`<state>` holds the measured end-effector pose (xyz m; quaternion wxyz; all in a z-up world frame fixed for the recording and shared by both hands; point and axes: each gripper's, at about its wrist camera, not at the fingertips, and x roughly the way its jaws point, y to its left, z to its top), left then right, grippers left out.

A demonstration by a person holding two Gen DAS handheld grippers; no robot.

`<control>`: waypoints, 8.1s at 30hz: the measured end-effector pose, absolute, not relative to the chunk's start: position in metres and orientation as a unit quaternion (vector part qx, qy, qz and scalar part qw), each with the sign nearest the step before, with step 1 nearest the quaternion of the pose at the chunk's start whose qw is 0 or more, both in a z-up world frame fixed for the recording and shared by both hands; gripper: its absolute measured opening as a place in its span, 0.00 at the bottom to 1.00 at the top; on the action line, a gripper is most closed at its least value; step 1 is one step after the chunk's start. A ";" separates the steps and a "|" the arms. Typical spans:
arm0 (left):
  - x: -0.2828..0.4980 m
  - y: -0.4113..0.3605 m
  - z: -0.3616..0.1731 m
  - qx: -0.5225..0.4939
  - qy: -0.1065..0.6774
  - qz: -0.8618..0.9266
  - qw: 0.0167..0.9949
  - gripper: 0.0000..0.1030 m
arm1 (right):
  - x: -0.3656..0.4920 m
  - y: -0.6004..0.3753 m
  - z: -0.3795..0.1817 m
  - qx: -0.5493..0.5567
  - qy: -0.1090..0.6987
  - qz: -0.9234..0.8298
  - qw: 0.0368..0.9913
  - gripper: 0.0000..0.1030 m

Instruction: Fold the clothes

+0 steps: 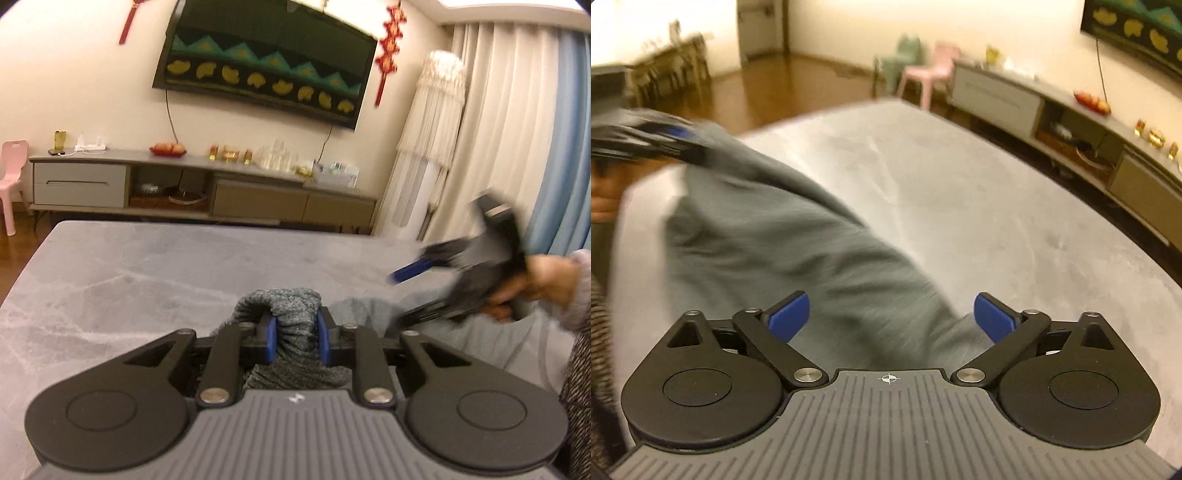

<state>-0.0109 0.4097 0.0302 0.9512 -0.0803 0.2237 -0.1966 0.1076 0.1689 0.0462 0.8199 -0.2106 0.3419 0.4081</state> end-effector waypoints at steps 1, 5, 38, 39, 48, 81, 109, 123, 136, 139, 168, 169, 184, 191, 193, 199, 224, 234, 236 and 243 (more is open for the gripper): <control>-0.012 0.414 0.031 -0.089 0.216 -0.200 0.951 0.20 | 0.120 0.178 0.038 -0.221 0.352 0.403 0.815 0.86; -0.008 0.444 0.032 -0.158 0.193 -0.185 0.950 0.19 | 0.147 0.190 0.022 -0.205 0.409 0.448 0.768 0.08; 0.037 0.449 0.019 -0.252 0.325 -0.081 0.908 0.62 | 0.062 0.136 0.016 -0.164 0.328 0.317 0.875 0.60; 0.042 0.442 0.016 -0.253 0.331 -0.083 0.905 0.62 | 0.055 0.133 0.014 -0.176 0.329 0.317 0.872 0.60; 0.063 0.401 -0.024 -0.207 0.393 0.044 0.895 0.07 | 0.034 0.092 -0.013 -0.186 0.384 0.307 0.851 0.59; -0.006 0.391 0.028 -0.203 0.334 0.020 0.920 0.42 | 0.079 -0.024 0.013 -0.044 0.371 0.264 0.890 0.63; 0.037 0.308 0.004 -0.074 0.370 -0.140 0.915 0.44 | 0.173 0.115 0.019 -0.039 0.375 0.300 0.876 0.29; 0.176 0.338 -0.024 -0.117 0.431 0.094 0.890 0.30 | 0.023 0.083 -0.018 -0.119 0.391 0.313 0.858 0.45; 0.161 0.144 0.016 -0.042 0.422 -0.151 0.893 0.40 | 0.057 -0.012 -0.014 -0.096 0.395 0.227 0.885 0.42; 0.168 0.131 0.013 -0.024 0.426 -0.138 0.894 0.35 | 0.048 -0.021 -0.014 -0.107 0.421 0.232 0.870 0.44; 0.184 0.059 -0.014 0.055 0.438 -0.142 0.886 0.37 | 0.058 -0.156 0.012 -0.037 0.418 0.106 0.901 0.61; 0.184 0.058 -0.015 0.057 0.439 -0.142 0.885 0.37 | 0.064 -0.161 0.007 -0.046 0.425 0.090 0.900 0.61; 0.135 0.007 -0.001 0.081 0.424 -0.248 0.867 0.39 | 0.054 -0.185 0.035 -0.028 0.429 0.092 0.898 0.61; 0.097 -0.034 -0.031 0.144 0.443 -0.307 0.830 0.48 | 0.129 -0.183 0.000 -0.027 0.443 0.042 0.895 0.56; 0.090 -0.043 -0.033 0.166 0.434 -0.318 0.826 0.48 | 0.139 -0.187 -0.004 -0.029 0.430 0.032 0.902 0.60; 0.082 -0.047 -0.022 0.159 0.420 -0.339 0.827 0.40 | 0.125 -0.211 0.006 -0.017 0.398 0.009 0.917 0.55; 0.235 -0.251 -0.037 0.081 0.448 -0.198 0.868 0.47 | -0.019 -0.356 0.008 0.059 0.406 0.092 0.907 0.57; 0.226 -0.316 -0.042 0.140 0.420 -0.216 0.870 0.47 | 0.028 -0.395 0.010 0.132 0.352 -0.013 0.927 0.49; 0.234 -0.316 -0.046 0.132 0.421 -0.186 0.878 0.47 | 0.034 -0.386 0.000 0.068 0.367 -0.030 0.927 0.44; 0.171 -0.217 -0.008 -0.011 0.398 -0.207 0.894 0.46 | 0.025 -0.380 0.000 0.023 0.311 -0.018 0.950 0.52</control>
